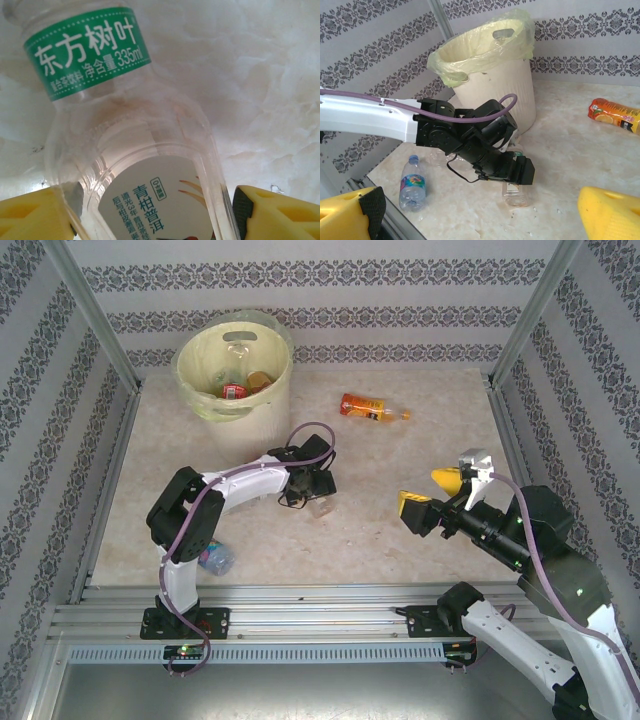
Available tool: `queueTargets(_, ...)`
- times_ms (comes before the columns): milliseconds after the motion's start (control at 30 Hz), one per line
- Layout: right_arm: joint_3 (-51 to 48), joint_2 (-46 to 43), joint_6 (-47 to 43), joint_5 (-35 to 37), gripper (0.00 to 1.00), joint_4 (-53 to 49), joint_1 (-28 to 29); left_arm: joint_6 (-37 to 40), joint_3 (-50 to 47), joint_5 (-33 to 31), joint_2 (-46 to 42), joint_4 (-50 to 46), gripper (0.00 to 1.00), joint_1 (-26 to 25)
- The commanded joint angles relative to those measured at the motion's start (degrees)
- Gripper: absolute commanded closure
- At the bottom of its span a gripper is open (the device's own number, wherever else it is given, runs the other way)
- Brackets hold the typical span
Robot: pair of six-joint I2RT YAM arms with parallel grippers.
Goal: Put the plastic bottles in the bin
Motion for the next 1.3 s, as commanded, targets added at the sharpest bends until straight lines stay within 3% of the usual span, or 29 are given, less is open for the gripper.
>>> queueTargets(0, -0.53, -0.83, -0.29, 1.07, 0.02, -0.21, 0.6, 2.01, -1.09, 0.02, -1.83, -1.19, 0.25, -0.86)
queueTargets(433, -0.36, -0.49, 0.24, 0.74, 0.02, 0.24, 0.6, 7.87, -4.48, -1.79, -6.5, -9.32, 0.32, -0.85)
queueTargets(667, -0.46, -0.42, 0.59, 0.43, 0.02, 0.6, 0.6, 13.36, -3.49, 0.58, -10.15, -9.41, 0.35, -0.86)
queueTargets(1000, -0.22, -0.49, 1.02, 0.0, 0.02, 1.63, 0.6, 26.73, 3.68, 7.06, -16.12, -11.87, 0.37, -0.77)
queueTargets(1267, 0.03, -0.17, 1.56, -0.78, 0.02, 2.68, 0.6, 33.51, 15.25, 9.87, -18.01, -15.95, 0.37, -0.22)
